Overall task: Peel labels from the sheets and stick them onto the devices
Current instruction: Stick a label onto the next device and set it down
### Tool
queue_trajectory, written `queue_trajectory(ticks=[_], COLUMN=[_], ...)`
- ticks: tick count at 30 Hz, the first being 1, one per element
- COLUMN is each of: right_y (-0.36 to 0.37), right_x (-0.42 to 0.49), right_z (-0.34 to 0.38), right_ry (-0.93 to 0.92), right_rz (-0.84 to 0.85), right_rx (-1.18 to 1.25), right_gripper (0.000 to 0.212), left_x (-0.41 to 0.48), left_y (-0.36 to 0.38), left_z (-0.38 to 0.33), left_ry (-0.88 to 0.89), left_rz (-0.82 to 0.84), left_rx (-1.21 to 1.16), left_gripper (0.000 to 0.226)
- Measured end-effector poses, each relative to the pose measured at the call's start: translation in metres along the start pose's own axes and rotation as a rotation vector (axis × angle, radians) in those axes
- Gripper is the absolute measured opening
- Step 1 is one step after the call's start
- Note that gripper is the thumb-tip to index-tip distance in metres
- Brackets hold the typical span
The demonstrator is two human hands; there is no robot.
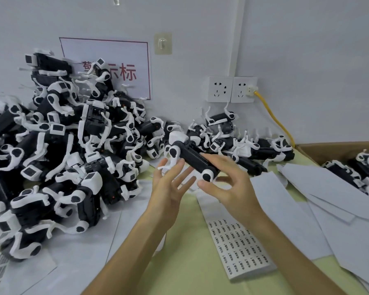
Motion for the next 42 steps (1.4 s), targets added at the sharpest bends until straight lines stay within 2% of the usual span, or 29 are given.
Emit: queue_trajectory(ticks=[4,6,8,10,12,14,17,19,21,23,25,27,29,31,33,38,42], right_y=[-0.002,-0.004,-0.006,-0.008,-0.008,-0.006,-0.001,-0.005,-0.015,-0.027,-0.035,-0.038,-0.037,-0.036,-0.037,-0.037,-0.039], right_x=[-0.002,-0.002,-0.001,0.0,0.001,0.0,-0.001,0.002,0.005,0.008,0.009,0.005,0.0,-0.002,-0.001,0.002,0.004], right_z=[0.004,0.002,0.0,-0.001,-0.002,-0.002,0.0,-0.001,-0.006,-0.017,-0.034,-0.05,-0.061,-0.066,-0.067,-0.065,-0.055], right_ry=[-0.24,-0.304,-0.331,-0.357,-0.392,-0.408,-0.409,-0.366,-0.27,-0.117,0.105,0.299,0.383,0.406,0.388,0.276,0.155], right_rz=[-0.079,-0.11,-0.131,-0.123,-0.073,-0.003,0.035,-0.031,-0.134,-0.186,-0.111,0.073,0.258,0.314,0.266,0.145,-0.033], right_rx=[-0.276,-0.38,-0.446,-0.49,-0.519,-0.486,-0.407,-0.359,-0.337,-0.371,-0.445,-0.565,-0.677,-0.693,-0.639,-0.543,-0.391], right_gripper=[0.058,0.057,0.058,0.06,0.061,0.059,0.062,0.072,0.071,0.059,0.053,0.061,0.069,0.068,0.063,0.052,0.057], left_x=[0.002,0.003,0.0,-0.003,-0.005,-0.004,0.0,0.003,0.005,0.005,0.006,0.007,0.006,0.005,0.004,0.003,0.003], left_y=[-0.006,-0.008,-0.008,-0.008,-0.003,0.001,-0.005,-0.01,-0.014,-0.016,-0.017,-0.018,-0.015,-0.01,-0.009,-0.008,-0.008], left_z=[0.001,-0.001,-0.008,-0.019,-0.024,-0.022,-0.02,-0.02,-0.019,-0.018,-0.017,-0.014,-0.008,-0.002,0.003,0.005,0.005], left_ry=[0.012,0.096,0.296,0.645,0.942,1.029,0.962,0.846,0.707,0.568,0.383,0.132,-0.087,-0.198,-0.254,-0.281,-0.274], left_rz=[-0.166,-0.264,-0.301,-0.289,-0.207,-0.159,-0.152,-0.165,-0.225,-0.294,-0.278,-0.2,-0.081,-0.005,0.016,0.071,0.076], left_rx=[0.089,0.275,0.566,0.961,1.374,1.573,1.49,1.413,1.298,1.086,0.788,0.529,0.313,0.161,0.105,0.143,0.266], left_gripper=[0.085,0.082,0.092,0.1,0.098,0.087,0.067,0.062,0.052,0.027,0.01,0.022,0.022,0.021,0.036,0.034,0.037])
Point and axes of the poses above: each hand's wrist, its own x-axis towards the middle knuckle, its own y-axis out of the palm, z = x × y, the point moved 3 cm from there along x, towards the middle knuckle, and after that the axes turned 10 degrees about x, right-handed, at the moved point
